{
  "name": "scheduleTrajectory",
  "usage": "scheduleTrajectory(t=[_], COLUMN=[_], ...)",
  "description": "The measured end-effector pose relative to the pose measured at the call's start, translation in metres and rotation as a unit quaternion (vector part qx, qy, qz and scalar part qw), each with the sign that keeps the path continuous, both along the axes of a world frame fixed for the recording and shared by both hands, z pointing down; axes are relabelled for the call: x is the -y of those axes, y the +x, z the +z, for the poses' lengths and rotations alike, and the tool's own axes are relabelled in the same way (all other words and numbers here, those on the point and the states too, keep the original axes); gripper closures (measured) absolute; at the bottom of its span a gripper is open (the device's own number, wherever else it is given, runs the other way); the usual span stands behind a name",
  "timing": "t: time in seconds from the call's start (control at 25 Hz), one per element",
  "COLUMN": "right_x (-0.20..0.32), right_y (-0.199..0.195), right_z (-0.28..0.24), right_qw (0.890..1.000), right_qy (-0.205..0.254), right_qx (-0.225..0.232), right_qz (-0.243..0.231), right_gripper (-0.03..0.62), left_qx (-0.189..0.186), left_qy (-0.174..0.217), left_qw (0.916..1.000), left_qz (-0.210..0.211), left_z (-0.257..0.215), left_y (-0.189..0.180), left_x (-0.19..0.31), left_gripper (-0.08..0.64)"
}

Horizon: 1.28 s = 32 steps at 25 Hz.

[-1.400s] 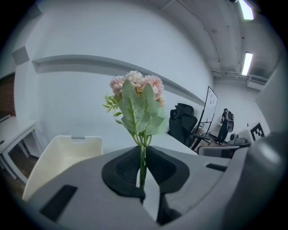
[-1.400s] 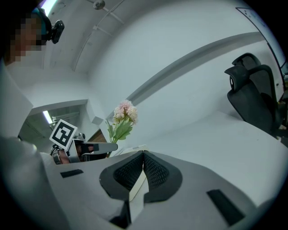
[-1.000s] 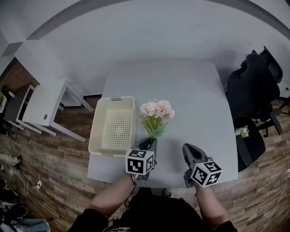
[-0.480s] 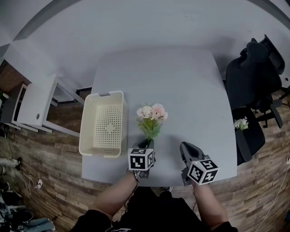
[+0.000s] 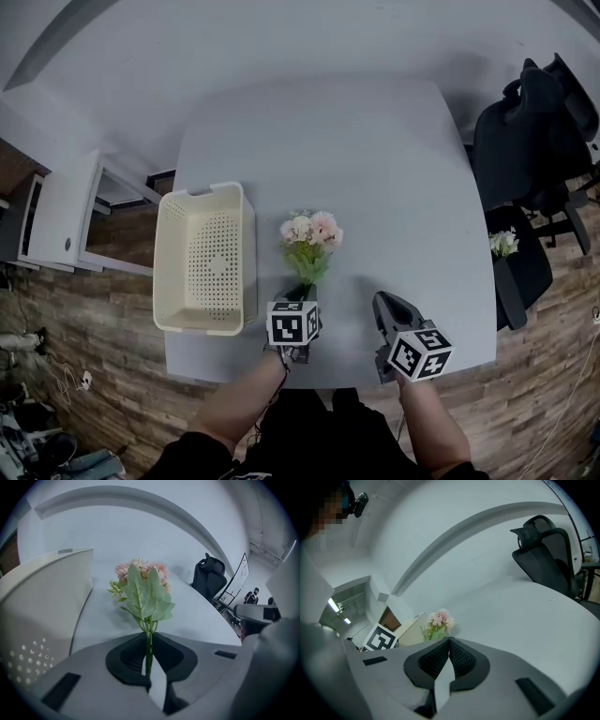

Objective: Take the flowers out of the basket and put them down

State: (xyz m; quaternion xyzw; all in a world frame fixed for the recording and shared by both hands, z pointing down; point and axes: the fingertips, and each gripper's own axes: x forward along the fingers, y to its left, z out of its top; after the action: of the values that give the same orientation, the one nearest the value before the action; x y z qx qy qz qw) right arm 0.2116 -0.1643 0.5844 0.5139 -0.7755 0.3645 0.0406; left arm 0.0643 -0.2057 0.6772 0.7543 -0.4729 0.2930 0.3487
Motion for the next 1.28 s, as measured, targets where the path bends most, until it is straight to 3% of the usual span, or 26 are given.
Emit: scheduleTrajectory(t=[0.72, 0.92, 1.08, 1.28], right_x=[0.002, -0.002, -0.004, -0.005], right_y=[0.001, 0.002, 0.002, 0.003], right_z=[0.023, 0.021, 0.015, 0.003], right_qw=[1.0, 1.0, 1.0, 1.0], right_qy=[-0.023, -0.021, -0.017, -0.002], right_qx=[0.007, 0.008, 0.007, 0.008], right_qz=[0.017, 0.015, 0.013, 0.006], right_gripper=[0.571, 0.571, 0.571, 0.571], left_qx=[0.008, 0.014, 0.012, 0.012], left_qy=[-0.041, -0.031, -0.024, -0.005], left_qw=[0.9991, 0.9994, 0.9996, 0.9998], left_qz=[-0.003, -0.008, -0.007, -0.012], left_z=[0.039, 0.039, 0.034, 0.017], left_y=[0.0, 0.0, 0.0, -0.003], left_x=[0.006, 0.007, 0.006, -0.002], left_gripper=[0.514, 0.483, 0.406, 0.399])
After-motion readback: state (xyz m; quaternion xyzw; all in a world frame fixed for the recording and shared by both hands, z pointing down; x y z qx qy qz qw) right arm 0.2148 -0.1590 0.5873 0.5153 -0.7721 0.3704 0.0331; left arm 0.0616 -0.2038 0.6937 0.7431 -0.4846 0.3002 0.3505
